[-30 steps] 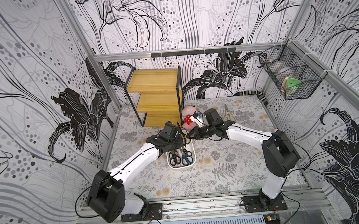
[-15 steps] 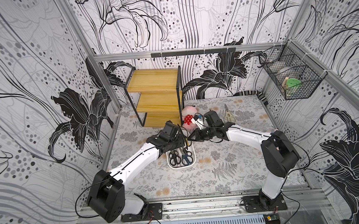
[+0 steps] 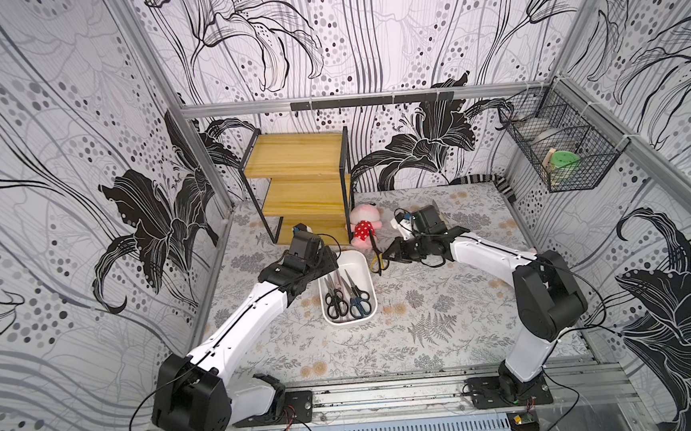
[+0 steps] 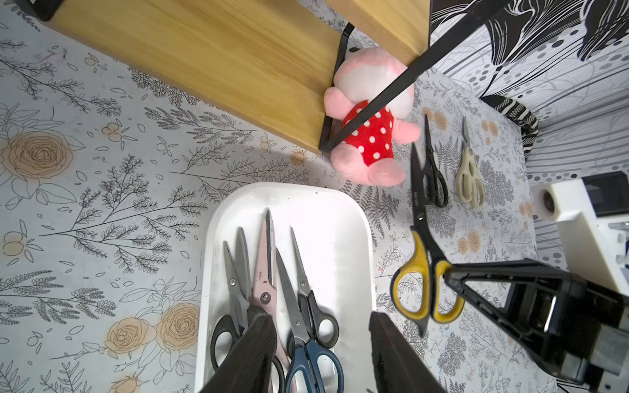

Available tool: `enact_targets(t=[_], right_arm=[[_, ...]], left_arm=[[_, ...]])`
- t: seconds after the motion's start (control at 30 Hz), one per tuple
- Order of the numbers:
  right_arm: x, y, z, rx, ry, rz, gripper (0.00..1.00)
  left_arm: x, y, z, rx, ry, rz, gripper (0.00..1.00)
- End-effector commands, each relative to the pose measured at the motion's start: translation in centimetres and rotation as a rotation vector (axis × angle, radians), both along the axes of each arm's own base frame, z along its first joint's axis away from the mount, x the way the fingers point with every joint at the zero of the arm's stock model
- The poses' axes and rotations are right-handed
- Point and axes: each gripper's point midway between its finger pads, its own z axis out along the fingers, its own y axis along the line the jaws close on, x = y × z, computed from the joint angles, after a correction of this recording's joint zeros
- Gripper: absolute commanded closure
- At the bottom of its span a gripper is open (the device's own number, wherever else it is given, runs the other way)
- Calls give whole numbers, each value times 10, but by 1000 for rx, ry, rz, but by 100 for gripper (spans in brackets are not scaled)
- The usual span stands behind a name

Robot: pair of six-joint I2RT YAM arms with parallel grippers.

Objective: Take the scissors out of the storage box
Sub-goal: Place the scissors at the center of the board.

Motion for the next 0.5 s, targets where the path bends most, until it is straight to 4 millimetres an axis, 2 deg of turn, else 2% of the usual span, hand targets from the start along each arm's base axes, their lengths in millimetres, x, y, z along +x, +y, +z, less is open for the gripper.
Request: enact_targets(t=[0.0, 0.23, 0.47], right_arm=[[25, -23, 16, -42, -73, -69, 91], [72, -31, 4, -119, -94, -144, 91], [100, -41, -18, -102, -54, -173, 91]], left_arm=[[4, 0, 2, -26, -34, 9, 49], [3, -1, 2, -31, -26, -2, 49], [-2, 7, 4, -18, -43, 17, 49]])
